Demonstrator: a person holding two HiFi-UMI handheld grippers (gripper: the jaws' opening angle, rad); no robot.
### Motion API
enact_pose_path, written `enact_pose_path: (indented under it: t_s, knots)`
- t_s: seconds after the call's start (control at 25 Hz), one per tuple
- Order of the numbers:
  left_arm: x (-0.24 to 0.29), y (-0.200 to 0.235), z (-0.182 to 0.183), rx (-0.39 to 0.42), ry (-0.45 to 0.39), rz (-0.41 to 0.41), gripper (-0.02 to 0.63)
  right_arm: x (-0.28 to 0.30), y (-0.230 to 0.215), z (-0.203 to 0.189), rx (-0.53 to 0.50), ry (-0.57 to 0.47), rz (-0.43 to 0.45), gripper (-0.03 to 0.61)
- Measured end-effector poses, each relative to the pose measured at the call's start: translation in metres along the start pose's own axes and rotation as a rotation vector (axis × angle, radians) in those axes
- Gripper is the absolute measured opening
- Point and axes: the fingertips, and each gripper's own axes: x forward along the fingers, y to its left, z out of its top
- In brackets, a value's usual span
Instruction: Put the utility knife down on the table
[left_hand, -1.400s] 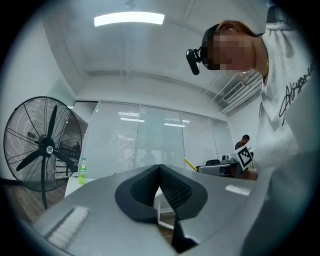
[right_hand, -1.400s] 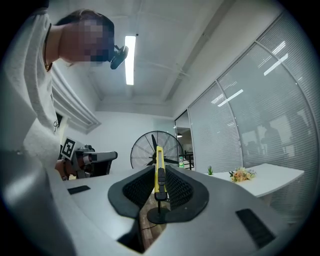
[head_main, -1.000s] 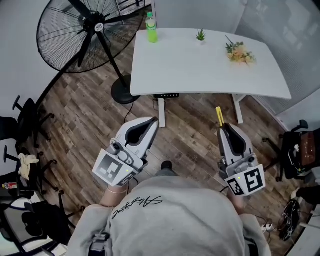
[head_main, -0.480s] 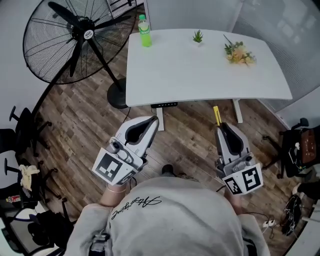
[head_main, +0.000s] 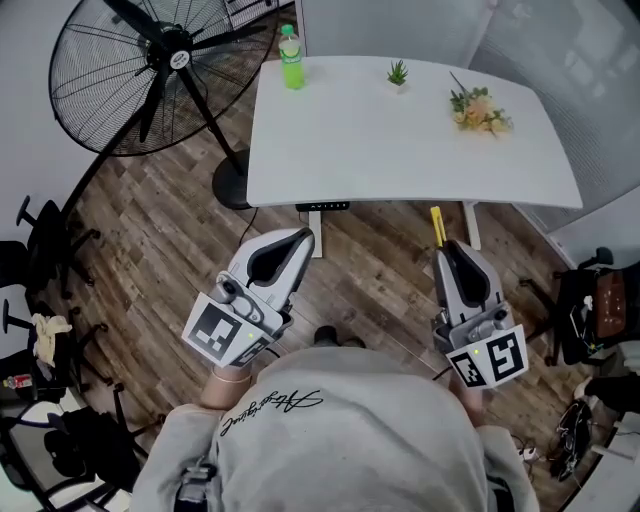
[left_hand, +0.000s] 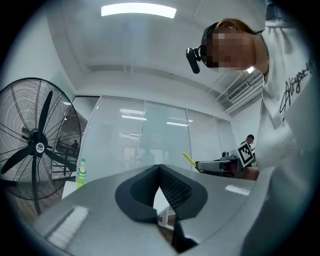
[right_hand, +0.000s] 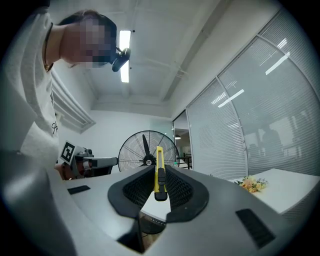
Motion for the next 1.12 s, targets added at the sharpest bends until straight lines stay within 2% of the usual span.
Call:
enact_pose_path:
  t_s: [0.32, 0.76, 1.12]
  knots:
    - [-0.002, 0.008, -0.001, 0.011, 0.006, -0.022, -0.001, 0.003, 0.003, -0.005, 0.002, 0.002, -0.024, 0.067]
    - [-0.002, 0.023, -0.020, -0.008, 0.043, -0.096, -0.001, 0.008, 0.012, -0.021, 0.021, 0.025, -0.088, 0.067]
    - [0.029, 0.056, -0.029, -0.001, 0.044, -0.048, -0.002, 0.048, -0.026, -0.022, -0.007, 0.016, -0.047, 0.067]
